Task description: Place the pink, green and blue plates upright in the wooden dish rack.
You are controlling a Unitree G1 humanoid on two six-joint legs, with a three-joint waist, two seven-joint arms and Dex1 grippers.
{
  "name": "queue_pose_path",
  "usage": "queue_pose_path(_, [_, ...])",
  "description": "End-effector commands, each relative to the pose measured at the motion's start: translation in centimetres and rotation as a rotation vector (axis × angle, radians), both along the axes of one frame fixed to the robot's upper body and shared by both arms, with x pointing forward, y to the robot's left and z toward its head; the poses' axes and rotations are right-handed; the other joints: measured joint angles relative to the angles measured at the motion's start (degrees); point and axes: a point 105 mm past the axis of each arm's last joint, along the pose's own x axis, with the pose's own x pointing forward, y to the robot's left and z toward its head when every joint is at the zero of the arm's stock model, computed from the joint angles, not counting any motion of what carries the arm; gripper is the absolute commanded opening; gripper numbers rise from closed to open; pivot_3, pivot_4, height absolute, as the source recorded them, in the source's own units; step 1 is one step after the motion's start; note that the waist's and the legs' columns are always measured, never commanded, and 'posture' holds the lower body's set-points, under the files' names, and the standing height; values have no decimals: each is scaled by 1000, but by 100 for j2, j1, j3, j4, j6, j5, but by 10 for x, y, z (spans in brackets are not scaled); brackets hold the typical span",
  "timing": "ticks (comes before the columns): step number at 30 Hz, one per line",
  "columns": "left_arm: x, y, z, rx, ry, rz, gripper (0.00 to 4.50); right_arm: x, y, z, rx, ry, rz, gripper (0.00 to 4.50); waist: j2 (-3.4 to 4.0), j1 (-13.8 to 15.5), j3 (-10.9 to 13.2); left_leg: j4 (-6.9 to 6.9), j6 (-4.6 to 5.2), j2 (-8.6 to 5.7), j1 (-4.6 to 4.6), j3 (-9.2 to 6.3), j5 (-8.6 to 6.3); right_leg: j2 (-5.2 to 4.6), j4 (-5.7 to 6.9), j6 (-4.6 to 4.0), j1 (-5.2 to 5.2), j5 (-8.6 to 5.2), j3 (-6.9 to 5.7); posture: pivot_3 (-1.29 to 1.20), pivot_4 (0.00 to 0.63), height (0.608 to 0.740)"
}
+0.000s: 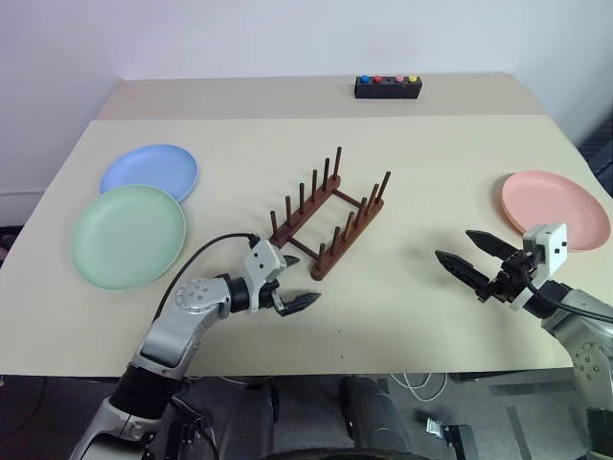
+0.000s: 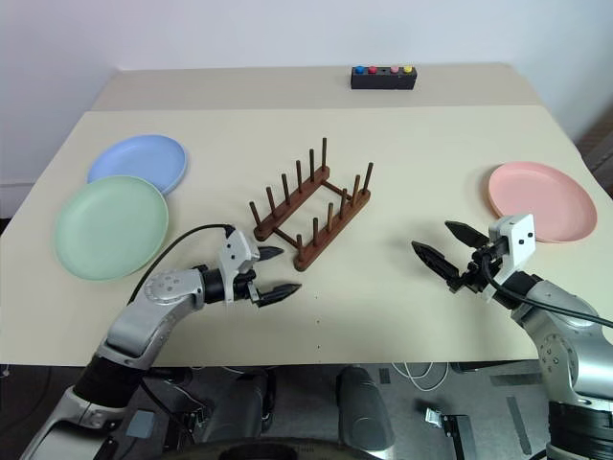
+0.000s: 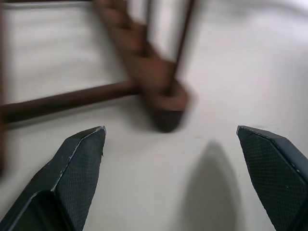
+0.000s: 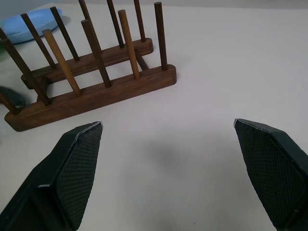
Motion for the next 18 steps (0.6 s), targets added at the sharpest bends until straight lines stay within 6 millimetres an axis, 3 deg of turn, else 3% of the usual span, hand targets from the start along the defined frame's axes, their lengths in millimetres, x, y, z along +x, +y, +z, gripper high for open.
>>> queue_pose_path(1, [1, -11, 7, -6, -23, -28, 4500, 2, 3, 9, 1, -40, 11, 4444, 0, 2, 0, 1, 0, 0, 0, 0, 0, 0, 0, 0, 0, 0, 0, 0, 150, 730])
queue_pose_path(5, [18, -15, 4, 32, -65, 37, 4500, 3, 4, 11, 0, -45, 13, 4444, -1, 14, 0, 1, 0, -1, -1, 0, 0, 0, -1, 1, 0, 0, 0, 0, 150, 730])
queue_pose_path(9, [20, -17, 2, 32, -64, 43, 4500, 2, 4, 11, -1, -48, 10, 4444, -1, 7, 0, 0, 0, -1, 1, 0, 0, 0, 0, 2, 1, 1, 0, 0, 150, 730])
queue_pose_path(12, [20, -15, 3, 12, -66, 52, 3642, 0, 3, 11, -2, -48, 6, 4500, 0, 6, 0, 0, 0, 0, 2, 0, 0, 0, 1, 2, 1, 1, 0, 0, 150, 730])
queue_pose_path(17, [22, -12, 3, 10, -75, 64, 1051, -1, 2, 12, -4, -49, 1, 4500, 0, 15, 0, 0, 0, 0, 1, 0, 0, 0, 0, 2, 1, 1, 0, 0, 150, 730])
queue_pose_path(18, [22, -11, 3, 11, -77, 67, 772, -1, 3, 12, -4, -50, 1, 4500, 0, 16, 0, 0, 0, -1, 2, 0, 0, 0, 1, 2, 1, 1, 0, 0, 150, 730])
